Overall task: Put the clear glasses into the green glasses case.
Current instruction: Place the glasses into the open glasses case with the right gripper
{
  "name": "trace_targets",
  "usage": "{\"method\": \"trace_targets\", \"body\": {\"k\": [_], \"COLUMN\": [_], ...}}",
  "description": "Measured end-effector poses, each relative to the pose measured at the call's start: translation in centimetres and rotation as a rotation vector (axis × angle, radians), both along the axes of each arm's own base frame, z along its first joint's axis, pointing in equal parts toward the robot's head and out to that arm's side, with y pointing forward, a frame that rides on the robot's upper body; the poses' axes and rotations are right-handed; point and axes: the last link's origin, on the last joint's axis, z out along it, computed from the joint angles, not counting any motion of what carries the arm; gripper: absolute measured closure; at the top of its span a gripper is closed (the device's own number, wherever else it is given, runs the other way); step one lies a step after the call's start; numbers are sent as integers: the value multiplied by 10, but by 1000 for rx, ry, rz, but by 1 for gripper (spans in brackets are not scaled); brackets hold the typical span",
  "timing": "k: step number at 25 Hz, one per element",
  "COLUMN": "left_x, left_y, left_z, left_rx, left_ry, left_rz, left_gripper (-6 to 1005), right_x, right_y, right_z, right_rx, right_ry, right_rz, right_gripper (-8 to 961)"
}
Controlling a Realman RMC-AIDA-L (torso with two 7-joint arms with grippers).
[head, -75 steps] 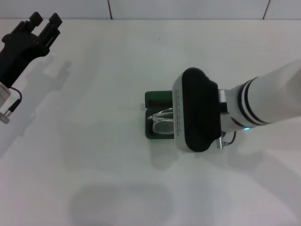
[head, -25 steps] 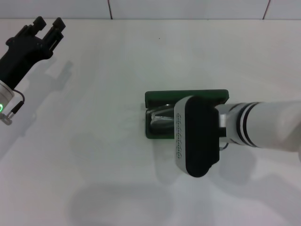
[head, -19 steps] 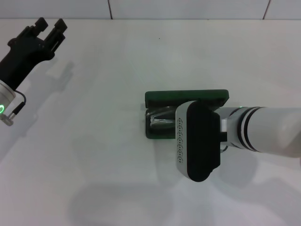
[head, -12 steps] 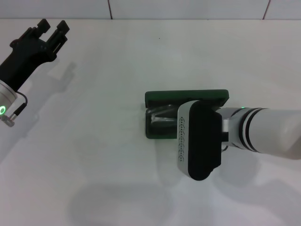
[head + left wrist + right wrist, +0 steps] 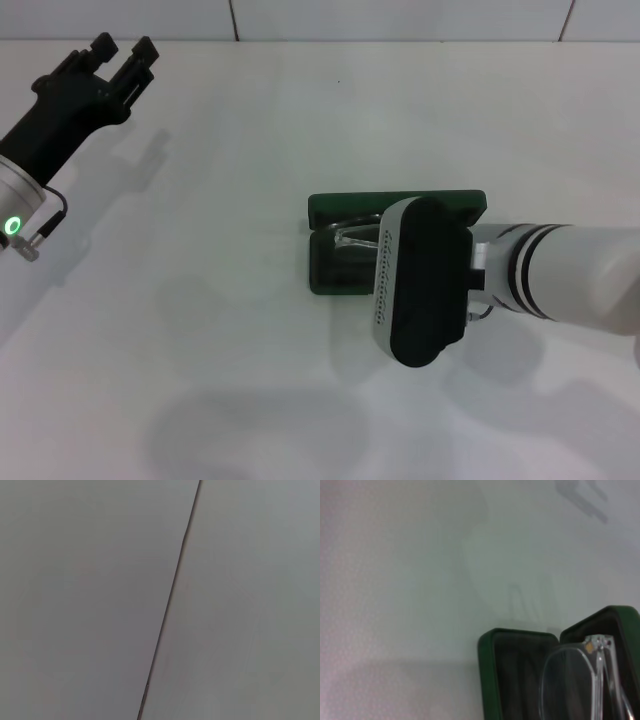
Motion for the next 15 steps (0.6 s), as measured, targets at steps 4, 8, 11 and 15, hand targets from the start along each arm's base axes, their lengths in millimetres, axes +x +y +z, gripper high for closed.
{"method": "trace_targets", "body": {"k": [4, 8, 11, 15], "left_x": [0, 1, 1, 4], "left_y": [0, 0, 0, 2], "left_z": [-1, -1, -2, -3], "left_rx": [-2, -3, -3, -6], "left_ry": [-1, -1, -1, 0], "left_rz": [0, -1, -2, -9], "left_gripper": [401, 401, 401, 401], "right_x": [-2, -1, 0, 1], "right_y": [0, 0, 1, 4], "right_z": [0, 0, 0, 0], "right_rx": [-2, -1, 2, 6], "right_ry": [-5, -6, -6, -10], "right_rz": [-9, -10, -11, -10], "right_gripper": [946, 946, 946, 946]}}
